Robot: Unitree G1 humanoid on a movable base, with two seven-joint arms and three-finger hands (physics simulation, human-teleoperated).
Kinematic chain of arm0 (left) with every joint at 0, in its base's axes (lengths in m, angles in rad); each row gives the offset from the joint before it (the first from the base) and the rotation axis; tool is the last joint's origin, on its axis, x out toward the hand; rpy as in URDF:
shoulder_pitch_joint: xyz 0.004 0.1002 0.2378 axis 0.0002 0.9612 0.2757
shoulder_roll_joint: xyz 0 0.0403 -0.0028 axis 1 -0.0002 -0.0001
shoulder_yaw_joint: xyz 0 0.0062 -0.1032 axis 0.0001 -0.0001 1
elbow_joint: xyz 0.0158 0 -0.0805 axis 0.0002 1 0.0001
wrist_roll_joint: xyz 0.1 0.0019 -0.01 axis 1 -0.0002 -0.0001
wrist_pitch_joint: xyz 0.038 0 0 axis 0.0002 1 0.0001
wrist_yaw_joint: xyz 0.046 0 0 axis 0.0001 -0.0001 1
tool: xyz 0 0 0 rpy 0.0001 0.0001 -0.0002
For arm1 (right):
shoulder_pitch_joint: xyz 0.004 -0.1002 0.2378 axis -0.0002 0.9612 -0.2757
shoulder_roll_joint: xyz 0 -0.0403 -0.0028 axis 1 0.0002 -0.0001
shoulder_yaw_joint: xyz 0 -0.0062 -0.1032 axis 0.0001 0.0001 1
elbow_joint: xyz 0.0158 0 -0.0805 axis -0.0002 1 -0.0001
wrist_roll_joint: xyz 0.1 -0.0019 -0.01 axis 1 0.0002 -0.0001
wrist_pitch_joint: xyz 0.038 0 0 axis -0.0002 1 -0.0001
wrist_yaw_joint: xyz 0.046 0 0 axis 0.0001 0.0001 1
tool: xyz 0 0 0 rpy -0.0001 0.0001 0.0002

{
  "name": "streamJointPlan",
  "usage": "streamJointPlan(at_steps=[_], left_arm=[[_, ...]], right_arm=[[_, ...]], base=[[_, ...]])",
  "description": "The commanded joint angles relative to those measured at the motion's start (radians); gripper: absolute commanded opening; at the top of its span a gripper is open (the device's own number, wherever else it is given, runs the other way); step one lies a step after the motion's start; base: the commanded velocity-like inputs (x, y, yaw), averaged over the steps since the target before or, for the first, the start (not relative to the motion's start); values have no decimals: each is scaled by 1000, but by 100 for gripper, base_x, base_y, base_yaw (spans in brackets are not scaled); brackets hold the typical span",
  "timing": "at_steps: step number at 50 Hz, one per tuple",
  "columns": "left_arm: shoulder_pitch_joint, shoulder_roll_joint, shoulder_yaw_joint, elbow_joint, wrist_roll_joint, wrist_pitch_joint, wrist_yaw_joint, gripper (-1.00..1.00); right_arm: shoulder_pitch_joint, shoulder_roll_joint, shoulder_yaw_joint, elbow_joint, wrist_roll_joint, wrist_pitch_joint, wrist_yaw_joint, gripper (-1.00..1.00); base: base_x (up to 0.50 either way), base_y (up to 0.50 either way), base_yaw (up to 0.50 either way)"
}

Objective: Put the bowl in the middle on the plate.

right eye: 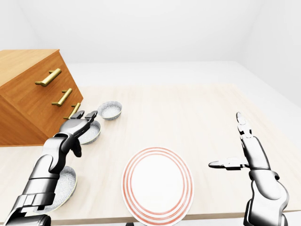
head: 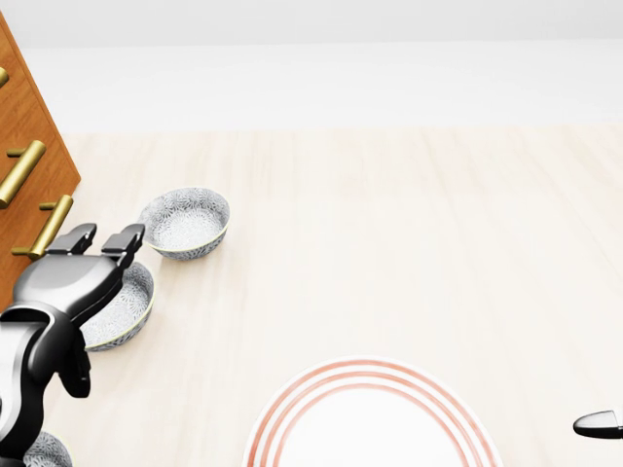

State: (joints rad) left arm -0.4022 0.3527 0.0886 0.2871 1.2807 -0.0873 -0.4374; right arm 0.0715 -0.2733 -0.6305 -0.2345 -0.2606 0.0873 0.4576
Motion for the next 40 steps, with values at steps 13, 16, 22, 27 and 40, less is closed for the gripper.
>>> streamJointPlan(at_steps=[13,16,22,27,40], left_arm=[[-4,1,-3,50,15,0,46,100],[-6,-1,-8,66,17,0,58,100],[4,-4,-14,56,24,0,53,100],[0,-3,-15,57,27,0,43,100],[-2,-7,-20,80,34,0,57,100]], right_arm=[[3,3,0,-8,-1,0,6,100],[1,3,2,4,-2,0,1,100],[3,3,0,-10,-1,0,6,100],[2,2,0,-3,-1,0,4,100],[1,0,1,3,1,0,3,100]], base=[[0,0,0],[0,0,0],[0,0,0],[0,0,0],[0,0,0]])
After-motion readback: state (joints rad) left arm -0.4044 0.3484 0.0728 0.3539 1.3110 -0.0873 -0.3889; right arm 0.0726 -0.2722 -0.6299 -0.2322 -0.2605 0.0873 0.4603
